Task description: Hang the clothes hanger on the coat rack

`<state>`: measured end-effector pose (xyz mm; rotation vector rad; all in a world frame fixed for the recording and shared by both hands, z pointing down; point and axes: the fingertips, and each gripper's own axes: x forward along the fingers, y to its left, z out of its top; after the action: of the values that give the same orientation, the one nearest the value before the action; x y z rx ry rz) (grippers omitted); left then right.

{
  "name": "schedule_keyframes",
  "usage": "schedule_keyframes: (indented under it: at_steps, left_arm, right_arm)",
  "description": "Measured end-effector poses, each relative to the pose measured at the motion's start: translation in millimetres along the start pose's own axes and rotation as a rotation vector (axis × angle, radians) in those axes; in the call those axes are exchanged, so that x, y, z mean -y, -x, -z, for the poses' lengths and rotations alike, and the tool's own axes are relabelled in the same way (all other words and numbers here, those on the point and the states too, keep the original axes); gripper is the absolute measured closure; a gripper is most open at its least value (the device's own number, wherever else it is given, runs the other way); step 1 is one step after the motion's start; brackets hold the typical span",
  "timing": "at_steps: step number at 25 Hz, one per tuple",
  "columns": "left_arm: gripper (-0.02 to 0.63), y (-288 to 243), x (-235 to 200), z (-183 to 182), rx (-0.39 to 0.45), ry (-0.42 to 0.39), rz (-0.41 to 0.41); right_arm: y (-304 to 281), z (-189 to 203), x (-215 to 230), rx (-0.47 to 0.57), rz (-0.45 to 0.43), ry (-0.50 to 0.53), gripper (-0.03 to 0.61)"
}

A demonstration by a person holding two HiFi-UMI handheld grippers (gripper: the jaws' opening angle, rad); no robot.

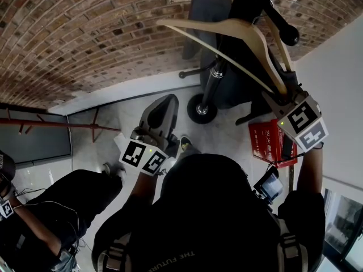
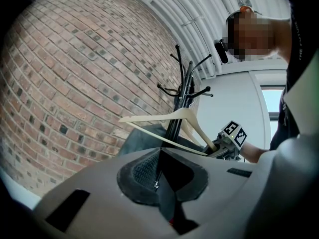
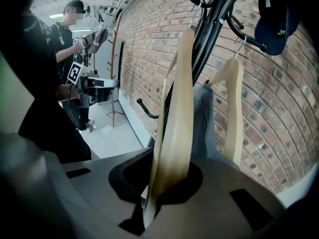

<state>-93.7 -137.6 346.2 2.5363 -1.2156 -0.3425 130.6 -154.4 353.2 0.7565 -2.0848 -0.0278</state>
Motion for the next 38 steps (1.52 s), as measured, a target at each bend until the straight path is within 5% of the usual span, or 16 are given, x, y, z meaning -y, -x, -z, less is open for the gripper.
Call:
schedule_keyframes:
  at_steps: [26,38]
  left_arm:
    - [0.594,13,10,-3,0.01,-0.012,-0.005]
    - [0.594,17,16,-7,0.018,-0.025,0.001]
  right_arm:
    - [4,6,9,0.035,0.108,0.032,0.531]
    - [23,-17,6,0.188,0.078,-0.012,0.477]
